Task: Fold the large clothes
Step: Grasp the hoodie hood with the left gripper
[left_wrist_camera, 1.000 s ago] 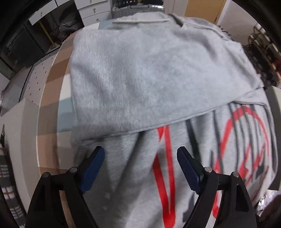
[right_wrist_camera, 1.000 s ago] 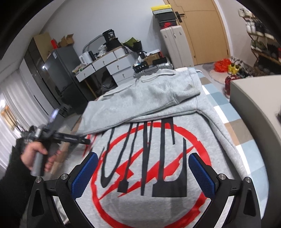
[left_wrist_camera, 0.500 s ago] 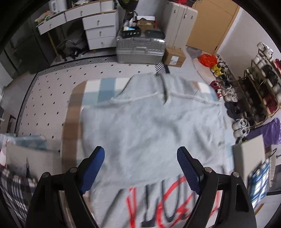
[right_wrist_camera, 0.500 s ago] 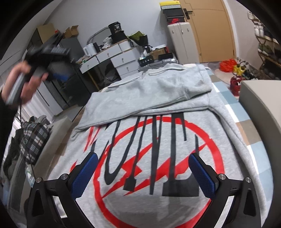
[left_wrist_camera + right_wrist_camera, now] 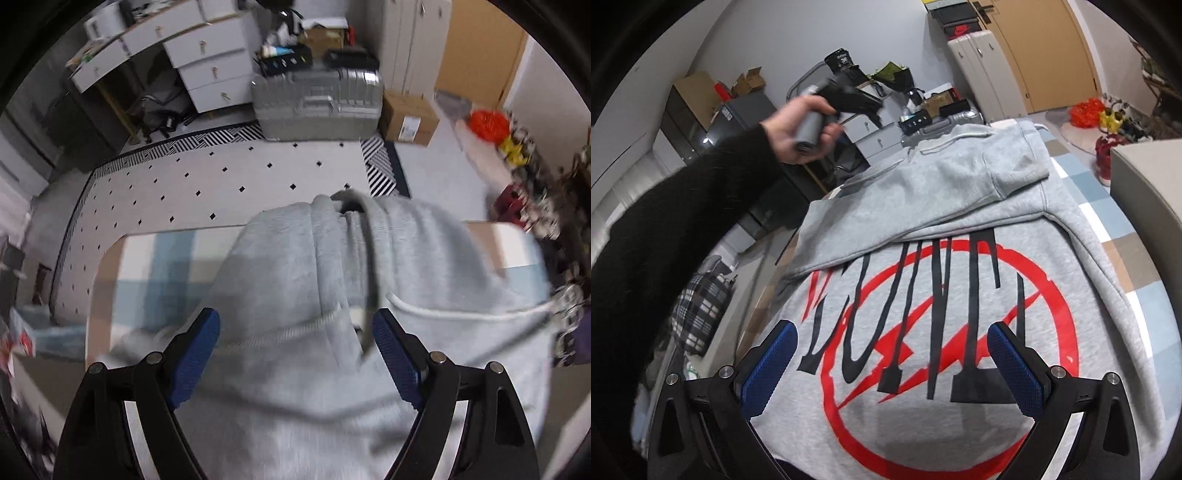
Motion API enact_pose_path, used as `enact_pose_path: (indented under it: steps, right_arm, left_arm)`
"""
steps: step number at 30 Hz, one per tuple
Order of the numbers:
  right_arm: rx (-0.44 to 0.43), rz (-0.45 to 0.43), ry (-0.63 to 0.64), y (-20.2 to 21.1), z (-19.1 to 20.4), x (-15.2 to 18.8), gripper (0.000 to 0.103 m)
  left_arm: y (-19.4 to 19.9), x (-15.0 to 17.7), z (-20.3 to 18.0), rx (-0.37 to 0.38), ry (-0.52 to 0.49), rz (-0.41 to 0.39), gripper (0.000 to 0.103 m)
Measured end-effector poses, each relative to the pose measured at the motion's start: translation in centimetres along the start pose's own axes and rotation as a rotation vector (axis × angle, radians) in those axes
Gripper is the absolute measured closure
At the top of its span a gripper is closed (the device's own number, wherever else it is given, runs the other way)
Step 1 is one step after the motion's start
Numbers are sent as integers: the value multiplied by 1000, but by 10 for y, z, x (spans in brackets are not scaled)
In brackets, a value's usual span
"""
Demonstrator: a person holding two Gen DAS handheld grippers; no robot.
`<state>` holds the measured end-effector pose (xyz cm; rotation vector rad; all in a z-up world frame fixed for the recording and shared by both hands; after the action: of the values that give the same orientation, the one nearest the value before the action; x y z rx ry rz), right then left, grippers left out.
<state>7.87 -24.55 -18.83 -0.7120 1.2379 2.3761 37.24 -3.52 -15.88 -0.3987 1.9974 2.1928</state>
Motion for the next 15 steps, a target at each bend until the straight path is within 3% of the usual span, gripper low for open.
enact_pose_path:
  steps: [3, 5, 6, 11, 15]
  right_arm:
    - [-54, 35, -48, -7, -12, 1, 0]
    - [-34, 46, -42, -11, -17, 2, 0]
    - [-25, 54, -36, -13, -19, 2, 0]
    - [-34, 64, -55, -17, -23, 2, 0]
    - [-32, 51, -42, -11, -18, 4, 0]
  left_arm:
    - [-33, -11, 5, 28, 12, 14, 22]
    - [-51, -15, 15, 42, 51, 21, 24]
    - [-57, -14, 18, 54, 64, 21, 39]
    - [-57, -11, 33, 153, 101, -10, 95]
    - [-24, -3, 39, 180, 122, -76, 99]
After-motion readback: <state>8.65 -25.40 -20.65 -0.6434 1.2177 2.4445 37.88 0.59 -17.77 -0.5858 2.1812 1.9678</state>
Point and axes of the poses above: each gripper's, at about its wrist camera, not at the fingertips, and y roughly against the way its jaws point, z to its left, x to its underside, the point moved 4 cm from there along -y, roughly the way its jaws point, and after that the axes turned 6 degrees about z, right-handed, at the moved point
